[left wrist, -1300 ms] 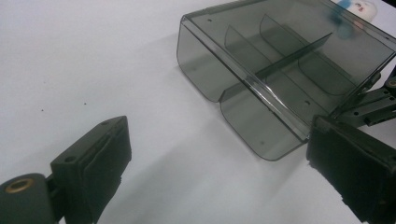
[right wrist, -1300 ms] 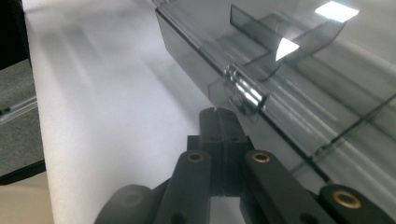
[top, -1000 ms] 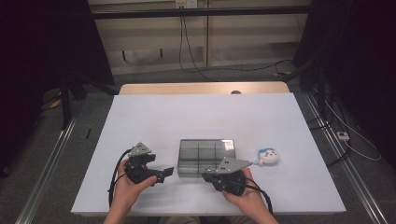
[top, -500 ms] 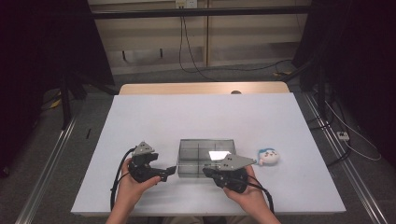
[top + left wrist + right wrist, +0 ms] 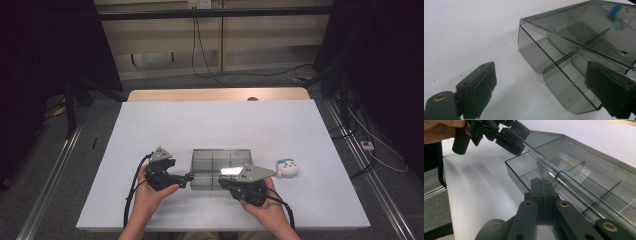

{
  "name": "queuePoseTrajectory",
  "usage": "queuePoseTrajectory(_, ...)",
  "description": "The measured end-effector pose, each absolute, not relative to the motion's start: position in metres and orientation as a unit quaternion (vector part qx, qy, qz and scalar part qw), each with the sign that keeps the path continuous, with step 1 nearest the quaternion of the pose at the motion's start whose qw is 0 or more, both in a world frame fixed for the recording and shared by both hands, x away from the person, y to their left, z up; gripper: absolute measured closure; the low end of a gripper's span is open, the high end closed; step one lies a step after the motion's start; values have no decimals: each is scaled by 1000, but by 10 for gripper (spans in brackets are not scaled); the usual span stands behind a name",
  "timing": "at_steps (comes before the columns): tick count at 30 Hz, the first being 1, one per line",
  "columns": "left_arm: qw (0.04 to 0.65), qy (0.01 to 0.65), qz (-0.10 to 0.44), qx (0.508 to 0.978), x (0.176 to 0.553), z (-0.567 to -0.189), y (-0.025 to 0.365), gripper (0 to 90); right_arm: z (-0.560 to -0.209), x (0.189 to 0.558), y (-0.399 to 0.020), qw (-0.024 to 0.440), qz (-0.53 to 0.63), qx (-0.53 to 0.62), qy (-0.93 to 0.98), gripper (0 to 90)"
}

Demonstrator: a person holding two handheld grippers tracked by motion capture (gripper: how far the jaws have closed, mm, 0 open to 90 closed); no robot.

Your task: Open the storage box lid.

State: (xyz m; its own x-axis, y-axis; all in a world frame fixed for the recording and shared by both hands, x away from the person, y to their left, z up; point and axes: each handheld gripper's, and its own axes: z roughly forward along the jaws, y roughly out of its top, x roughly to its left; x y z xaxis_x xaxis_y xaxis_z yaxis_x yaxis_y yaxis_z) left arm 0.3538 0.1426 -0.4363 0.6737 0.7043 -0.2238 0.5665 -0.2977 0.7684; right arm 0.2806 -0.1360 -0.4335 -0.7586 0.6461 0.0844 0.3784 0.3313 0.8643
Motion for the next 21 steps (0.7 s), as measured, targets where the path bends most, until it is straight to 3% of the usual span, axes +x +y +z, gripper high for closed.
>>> queuePoseTrajectory(7, 455, 400, 80, 792, 355, -434, 142, 129, -436, 280, -136, 138, 480, 323, 804, 897)
queuePoseTrajectory(21, 466, 412, 86, 778, 360, -431, 138, 140, -432, 282, -159, 170, 472, 378, 778, 768)
